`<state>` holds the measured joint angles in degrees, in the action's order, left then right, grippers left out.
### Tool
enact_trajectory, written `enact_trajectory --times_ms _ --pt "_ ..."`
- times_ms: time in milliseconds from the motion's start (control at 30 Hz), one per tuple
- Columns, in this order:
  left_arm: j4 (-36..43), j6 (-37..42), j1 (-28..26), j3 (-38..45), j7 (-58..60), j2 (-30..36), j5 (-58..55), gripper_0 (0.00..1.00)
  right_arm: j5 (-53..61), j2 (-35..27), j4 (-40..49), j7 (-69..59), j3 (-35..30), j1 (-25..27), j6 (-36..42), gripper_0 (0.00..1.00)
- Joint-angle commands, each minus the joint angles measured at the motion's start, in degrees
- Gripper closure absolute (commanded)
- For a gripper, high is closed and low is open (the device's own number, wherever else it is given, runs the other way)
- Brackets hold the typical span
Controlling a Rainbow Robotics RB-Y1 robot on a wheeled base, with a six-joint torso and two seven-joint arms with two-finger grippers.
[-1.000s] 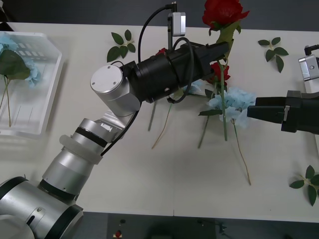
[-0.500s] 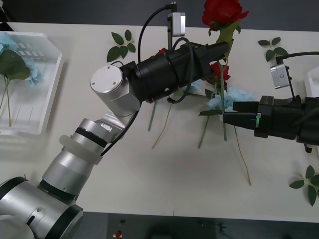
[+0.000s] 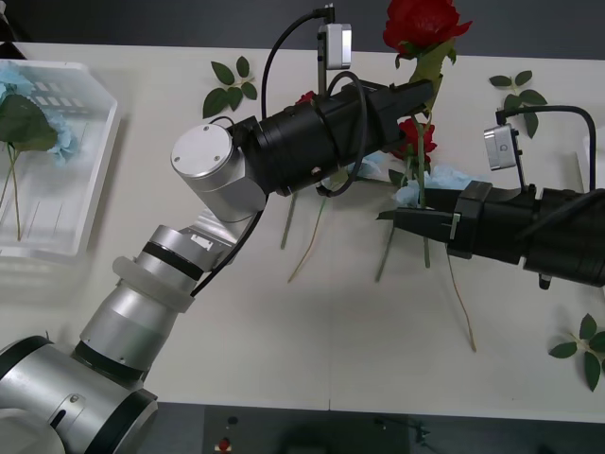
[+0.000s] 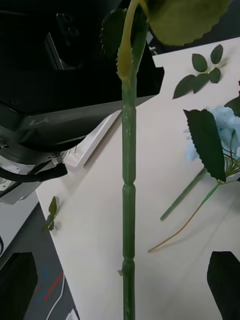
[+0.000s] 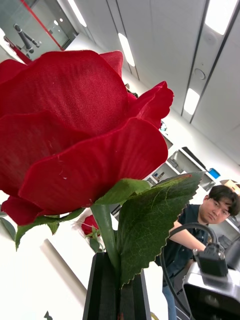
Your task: Put the red flowers into the right box and the blue flowers into the left box
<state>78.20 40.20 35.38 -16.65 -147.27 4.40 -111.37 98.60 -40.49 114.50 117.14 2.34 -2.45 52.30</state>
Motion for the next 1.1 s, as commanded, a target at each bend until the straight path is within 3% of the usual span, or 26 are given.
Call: enact_trajectory --times_ms 33,67,100,133,167,200,567,600,633,667,733,1100 --pt "1.08 -0.29 -0.49 -0.41 -0.65 0.61 -0.33 1.0 -0.25 -0.11 1.43 2.31 1.79 -1.68 -1.5 0.0" --pt "1.08 -0.29 -0.49 -0.41 -0.56 0.52 -0.33 1.0 -0.42 -0.11 1.43 2.31 2.05 -1.77 -1.76 0.0" --pt "1.08 -0.29 -0.49 -0.49 -0.56 0.61 -0.33 1.0 -0.51 -0.11 1.43 2.31 2.05 -1.77 -1.85 0.11" --pt "1.08 -0.29 -0.58 -0.41 -0.47 0.61 -0.33 1.0 -0.42 -0.11 1.43 2.31 2.14 -1.86 -1.85 0.36" --pt "1.08 -0.29 -0.67 -0.49 -0.39 0.61 -0.33 1.0 -0.51 -0.11 1.43 2.13 2.05 -1.86 -1.85 0.72" --pt "1.08 -0.29 -0.67 -0.49 -0.3 0.61 -0.33 1.0 -0.42 -0.11 1.43 2.04 2.05 -1.86 -1.85 1.0" --pt "1.08 -0.29 -0.76 -0.58 -0.21 0.96 -0.33 0.97 -0.42 -0.11 1.43 1.6 2.05 -1.86 -2.29 1.0" --pt "1.08 -0.29 -0.76 -0.58 -0.12 1.05 -0.33 0.66 -0.42 -0.11 1.43 1.52 2.05 -1.86 -2.29 1.0" --pt "1.08 -0.29 -0.76 -0.58 -0.21 1.14 -0.33 0.53 -0.42 -0.11 1.43 1.52 2.05 -1.86 -2.29 1.0" --pt "1.08 -0.29 -0.93 -0.58 -0.12 1.49 -0.33 0.33 -0.42 -0.11 1.51 1.43 2.05 -1.86 -2.38 1.0" --pt "1.17 -0.29 -1.02 -0.58 -0.21 1.93 -0.33 0.26 -0.42 -0.11 1.43 1.43 2.05 -1.86 -2.38 1.0" --pt "1.17 4.1 -3.74 -0.49 -0.21 11.6 -7.01 0.24 -0.33 -0.38 1.43 0.46 0.2 -2.12 -2.47 1.0"
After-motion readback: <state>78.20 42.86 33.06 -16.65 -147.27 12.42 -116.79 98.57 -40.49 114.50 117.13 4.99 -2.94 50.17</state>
